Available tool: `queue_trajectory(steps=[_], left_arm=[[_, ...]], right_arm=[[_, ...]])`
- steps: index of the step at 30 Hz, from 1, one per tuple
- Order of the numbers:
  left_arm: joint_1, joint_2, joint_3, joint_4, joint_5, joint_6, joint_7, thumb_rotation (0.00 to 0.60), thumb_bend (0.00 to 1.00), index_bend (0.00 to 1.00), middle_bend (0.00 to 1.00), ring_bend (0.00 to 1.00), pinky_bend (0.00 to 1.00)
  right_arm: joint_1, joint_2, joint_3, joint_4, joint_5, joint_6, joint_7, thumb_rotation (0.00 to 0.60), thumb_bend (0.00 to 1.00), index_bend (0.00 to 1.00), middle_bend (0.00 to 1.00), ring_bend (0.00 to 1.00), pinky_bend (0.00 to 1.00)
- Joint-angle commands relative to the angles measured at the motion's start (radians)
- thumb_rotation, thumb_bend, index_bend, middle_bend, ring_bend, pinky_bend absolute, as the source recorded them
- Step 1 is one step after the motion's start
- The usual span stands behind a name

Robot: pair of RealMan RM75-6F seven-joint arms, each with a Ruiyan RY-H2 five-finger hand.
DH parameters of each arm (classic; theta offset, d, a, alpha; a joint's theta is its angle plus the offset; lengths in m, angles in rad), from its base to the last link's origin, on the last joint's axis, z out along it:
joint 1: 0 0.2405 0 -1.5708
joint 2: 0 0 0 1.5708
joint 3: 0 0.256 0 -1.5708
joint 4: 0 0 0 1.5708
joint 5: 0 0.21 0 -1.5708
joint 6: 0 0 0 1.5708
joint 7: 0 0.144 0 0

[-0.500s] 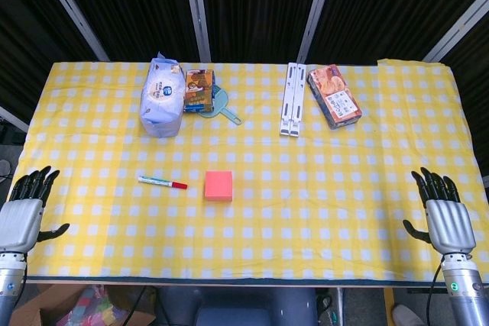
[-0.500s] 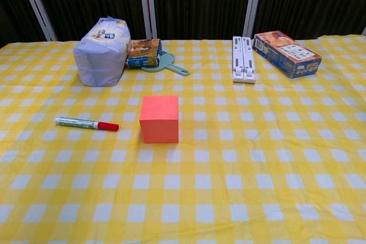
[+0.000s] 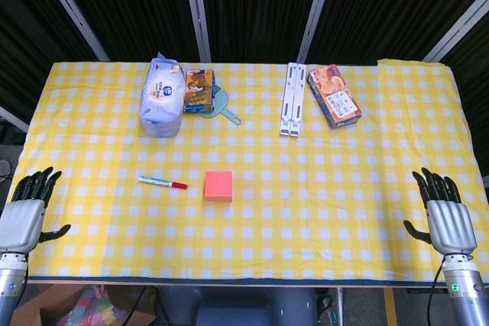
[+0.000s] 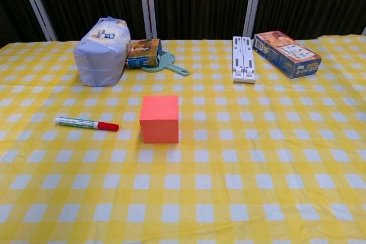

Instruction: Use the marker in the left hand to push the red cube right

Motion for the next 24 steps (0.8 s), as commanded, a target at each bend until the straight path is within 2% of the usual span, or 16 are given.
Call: queue_trajectory(steps=[1,6,11,17,24], left_arm=[[-0.009,0.002,-0.002,0.001,-0.002,-0.014,0.003,0.600,0.13,0.02,0.00,0.00,0.00],[-0.045,0.001,-0.024,0.007,-0.004,-0.048,0.009,0.600,0.13,0.14,0.00,0.00,0.03],[-0.114,-0.018,-0.065,0.025,-0.035,-0.121,0.047,0.600,0.19,0.30,0.08,0.00,0.09],[-0.227,-0.090,-0.126,0.056,-0.154,-0.262,0.117,0.600,0.22,0.38,0.14,0.01,0.11],[-0.346,-0.202,-0.165,0.145,-0.295,-0.363,0.260,0.600,0.23,0.40,0.14,0.01,0.11]], right_arm=[[0.001,-0.001,0.001,0.000,0.002,-0.001,-0.002,0.600,0.30,0.00,0.00,0.00,0.00],[0.000,-0.001,0.000,-0.001,0.001,0.002,-0.003,0.600,0.30,0.00,0.00,0.00,0.00],[-0.001,0.000,0.000,0.001,-0.001,0.002,-0.001,0.600,0.30,0.00,0.00,0.00,0.00],[-0.001,-0.001,0.000,0.001,-0.003,0.004,0.002,0.600,0.30,0.00,0.00,0.00,0.00],[-0.002,0.000,0.001,0.003,-0.003,0.003,0.011,0.600,0.30,0.00,0.00,0.00,0.00]])
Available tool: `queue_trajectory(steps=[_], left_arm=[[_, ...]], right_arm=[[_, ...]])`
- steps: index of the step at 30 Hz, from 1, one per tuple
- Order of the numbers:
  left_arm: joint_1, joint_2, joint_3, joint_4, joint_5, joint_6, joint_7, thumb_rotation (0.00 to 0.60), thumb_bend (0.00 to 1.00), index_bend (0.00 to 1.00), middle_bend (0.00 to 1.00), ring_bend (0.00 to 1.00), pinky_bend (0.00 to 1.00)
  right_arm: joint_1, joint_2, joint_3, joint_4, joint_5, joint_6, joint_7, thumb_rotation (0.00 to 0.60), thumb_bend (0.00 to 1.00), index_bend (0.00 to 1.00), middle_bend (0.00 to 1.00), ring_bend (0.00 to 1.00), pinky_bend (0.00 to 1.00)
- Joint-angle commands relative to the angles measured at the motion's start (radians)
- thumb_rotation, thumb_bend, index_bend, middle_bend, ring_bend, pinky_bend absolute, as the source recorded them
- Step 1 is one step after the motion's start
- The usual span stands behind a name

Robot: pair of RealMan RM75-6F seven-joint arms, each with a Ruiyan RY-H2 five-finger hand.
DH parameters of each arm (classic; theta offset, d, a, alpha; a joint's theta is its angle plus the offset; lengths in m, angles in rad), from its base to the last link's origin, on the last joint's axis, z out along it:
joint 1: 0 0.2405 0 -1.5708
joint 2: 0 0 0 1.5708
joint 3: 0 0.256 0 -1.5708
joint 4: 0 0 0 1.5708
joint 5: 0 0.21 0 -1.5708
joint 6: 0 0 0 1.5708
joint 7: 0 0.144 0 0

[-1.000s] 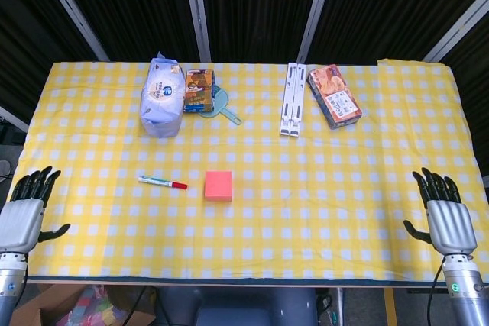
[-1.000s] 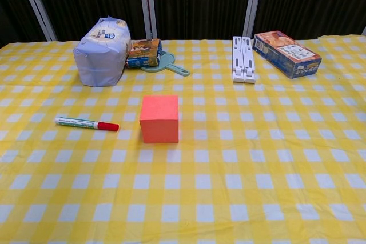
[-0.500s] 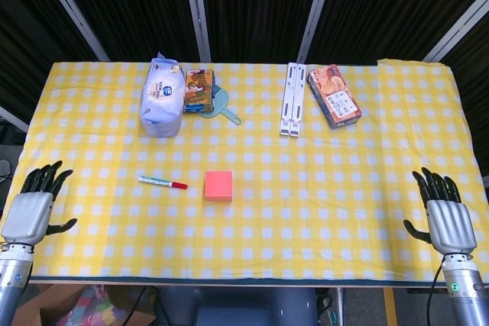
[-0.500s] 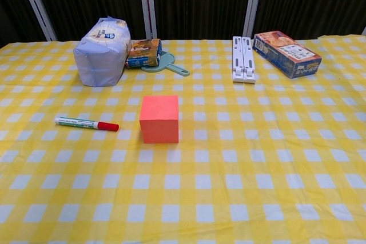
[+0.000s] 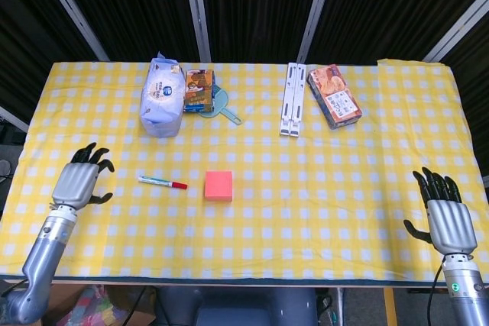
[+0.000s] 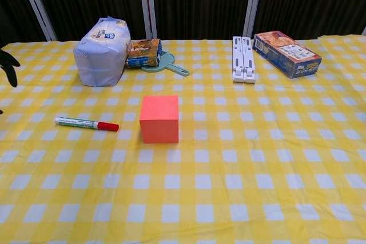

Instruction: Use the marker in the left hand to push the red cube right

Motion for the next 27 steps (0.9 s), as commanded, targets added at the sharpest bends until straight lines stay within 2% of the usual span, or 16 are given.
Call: queue_trajectory(steps=[1,6,13,27], left_arm=[[-0.073,-0.077,-0.025,0.066,-0.081,-0.053,0.094,0.600,0.24,0.41,0.14,0.01,0.11],[-0.141,-0.162,-0.037,0.132,-0.159,-0.080,0.182,0.600,0.26,0.42,0.14,0.01,0.11],[-0.204,-0.252,-0.028,0.208,-0.243,-0.101,0.266,0.600,0.26,0.45,0.14,0.01,0.11],[-0.263,-0.365,-0.013,0.308,-0.304,-0.105,0.305,0.600,0.28,0.48,0.15,0.01,0.11]], right_arm=[[0.000,0.000,0.000,0.000,-0.001,-0.001,0.003,0.600,0.30,0.00,0.00,0.00,0.00],[0.000,0.001,0.001,0.003,-0.005,0.000,0.016,0.600,0.30,0.00,0.00,0.00,0.00],[0.000,0.003,0.002,0.004,-0.007,-0.001,0.030,0.600,0.30,0.00,0.00,0.00,0.00],[-0.001,0.005,0.003,0.004,-0.009,-0.002,0.044,0.600,0.30,0.00,0.00,0.00,0.00]])
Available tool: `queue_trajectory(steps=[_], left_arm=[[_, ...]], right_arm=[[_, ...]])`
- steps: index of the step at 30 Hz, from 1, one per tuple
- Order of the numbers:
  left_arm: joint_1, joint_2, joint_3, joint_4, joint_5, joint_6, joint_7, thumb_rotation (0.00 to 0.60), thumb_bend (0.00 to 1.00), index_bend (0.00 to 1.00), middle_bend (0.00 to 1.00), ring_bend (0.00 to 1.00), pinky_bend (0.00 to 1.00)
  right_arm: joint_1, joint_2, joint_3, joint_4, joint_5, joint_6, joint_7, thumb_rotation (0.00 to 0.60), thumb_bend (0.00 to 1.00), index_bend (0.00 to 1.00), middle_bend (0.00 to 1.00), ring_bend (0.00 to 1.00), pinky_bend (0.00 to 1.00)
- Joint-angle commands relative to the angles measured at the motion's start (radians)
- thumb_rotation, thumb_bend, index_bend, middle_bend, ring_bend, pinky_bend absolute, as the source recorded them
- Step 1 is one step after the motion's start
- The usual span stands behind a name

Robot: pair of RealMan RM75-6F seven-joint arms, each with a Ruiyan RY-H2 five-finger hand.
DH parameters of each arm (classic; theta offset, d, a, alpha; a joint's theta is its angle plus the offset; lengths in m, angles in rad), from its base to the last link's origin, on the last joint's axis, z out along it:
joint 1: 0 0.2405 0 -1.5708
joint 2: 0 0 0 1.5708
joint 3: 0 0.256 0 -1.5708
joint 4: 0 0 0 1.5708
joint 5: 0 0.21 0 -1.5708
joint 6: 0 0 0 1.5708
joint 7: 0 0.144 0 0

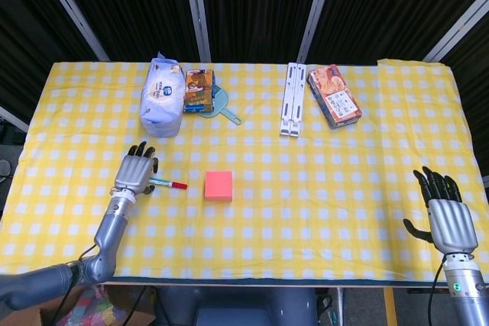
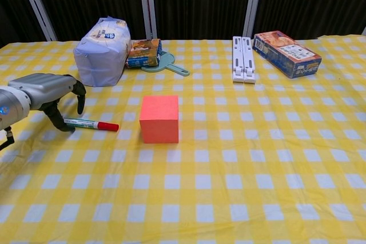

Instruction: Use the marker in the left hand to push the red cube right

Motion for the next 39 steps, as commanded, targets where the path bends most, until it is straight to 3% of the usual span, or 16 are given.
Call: queue_trajectory(steps=[1,11,17,25,32,39], left_arm=[[-0.009,-0.013,0.005,0.012,-0.008,-0.001,0.005,0.600,0.30,0.49,0.15,0.01,0.11],[-0.013,-0.014,0.016,-0.005,-0.034,0.013,0.010,0.600,0.47,0.59,0.17,0.02,0.11],[0.003,0.021,-0.006,-0.108,-0.073,0.063,-0.003,0.600,0.48,0.60,0.17,0.02,0.11],[0.001,0.043,-0.021,-0.253,-0.182,0.168,0.087,0.600,0.49,0.60,0.18,0.02,0.11],[-0.030,0.004,-0.041,-0.290,-0.299,0.246,0.185,0.600,0.49,0.60,0.18,0.02,0.11],[-0.071,-0.041,-0.068,-0.272,-0.364,0.249,0.216,0.600,0.49,0.60,0.18,0.02,0.11]], right_arm=[[0.000,0.000,0.000,0.000,0.000,0.000,0.002,0.600,0.30,0.00,0.00,0.00,0.00],[-0.001,0.001,0.001,-0.001,-0.001,0.001,0.010,0.600,0.30,0.00,0.00,0.00,0.00],[-0.001,0.001,0.001,-0.001,0.000,0.000,0.009,0.600,0.30,0.00,0.00,0.00,0.00],[-0.002,0.000,0.002,-0.004,0.000,0.004,0.007,0.600,0.30,0.00,0.00,0.00,0.00],[-0.002,0.000,0.001,-0.003,-0.001,0.003,0.008,0.600,0.30,0.00,0.00,0.00,0.00],[-0.002,0.001,0.001,-0.002,-0.001,0.001,0.010,0.600,0.30,0.00,0.00,0.00,0.00]])
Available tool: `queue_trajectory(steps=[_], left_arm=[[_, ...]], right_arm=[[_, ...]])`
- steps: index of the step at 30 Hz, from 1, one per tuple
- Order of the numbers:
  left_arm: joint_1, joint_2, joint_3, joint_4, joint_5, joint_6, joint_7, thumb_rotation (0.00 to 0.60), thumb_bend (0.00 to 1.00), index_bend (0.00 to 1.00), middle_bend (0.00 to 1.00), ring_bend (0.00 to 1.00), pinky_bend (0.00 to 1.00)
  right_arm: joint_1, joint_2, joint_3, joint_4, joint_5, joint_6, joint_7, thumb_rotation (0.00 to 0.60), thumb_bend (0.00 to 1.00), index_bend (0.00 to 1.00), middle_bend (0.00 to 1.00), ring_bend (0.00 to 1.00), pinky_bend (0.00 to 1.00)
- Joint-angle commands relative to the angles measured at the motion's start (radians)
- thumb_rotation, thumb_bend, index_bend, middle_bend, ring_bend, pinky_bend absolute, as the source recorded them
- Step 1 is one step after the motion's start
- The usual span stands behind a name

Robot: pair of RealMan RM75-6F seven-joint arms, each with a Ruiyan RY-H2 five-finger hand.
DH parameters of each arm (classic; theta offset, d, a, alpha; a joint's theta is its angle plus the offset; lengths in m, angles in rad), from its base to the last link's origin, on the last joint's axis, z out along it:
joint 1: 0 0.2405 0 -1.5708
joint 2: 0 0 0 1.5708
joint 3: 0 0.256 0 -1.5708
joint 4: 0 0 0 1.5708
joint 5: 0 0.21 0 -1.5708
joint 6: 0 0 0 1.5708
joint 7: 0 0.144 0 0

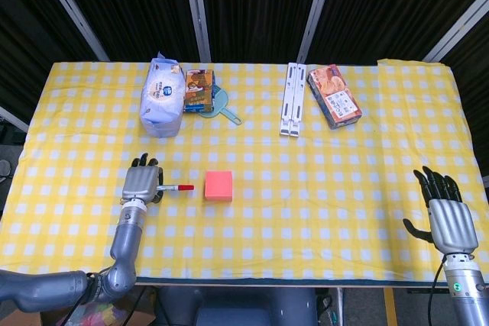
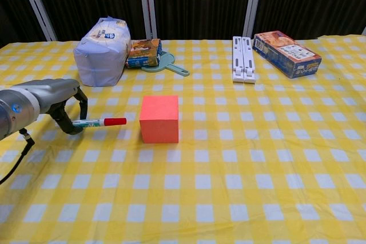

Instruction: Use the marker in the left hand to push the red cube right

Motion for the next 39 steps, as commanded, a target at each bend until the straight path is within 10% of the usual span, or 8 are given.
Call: queue_trajectory(steps=[1,23,39], left_arm=[[-0.020,-0.022,-0.015,0.011,-0.024,-0.002,0.008,0.600,0.49,0.60,0.18,0.02,0.11],[-0.193,-0.215,-0.093,0.146,-0.105,-0.029,0.073,0.600,0.49,0.61,0.18,0.02,0.11],[-0.206,-0.163,-0.086,0.032,-0.150,0.056,0.137,0.600,0.49,0.61,0.18,0.02,0.11]], right_arm=[[0.000,0.000,0.000,0.000,0.001,0.000,0.001,0.600,0.30,0.00,0.00,0.00,0.00],[-0.001,0.007,0.000,0.000,-0.001,-0.005,0.022,0.600,0.30,0.00,0.00,0.00,0.00],[-0.001,0.006,0.000,-0.003,0.000,-0.005,0.019,0.600,0.30,0.00,0.00,0.00,0.00]])
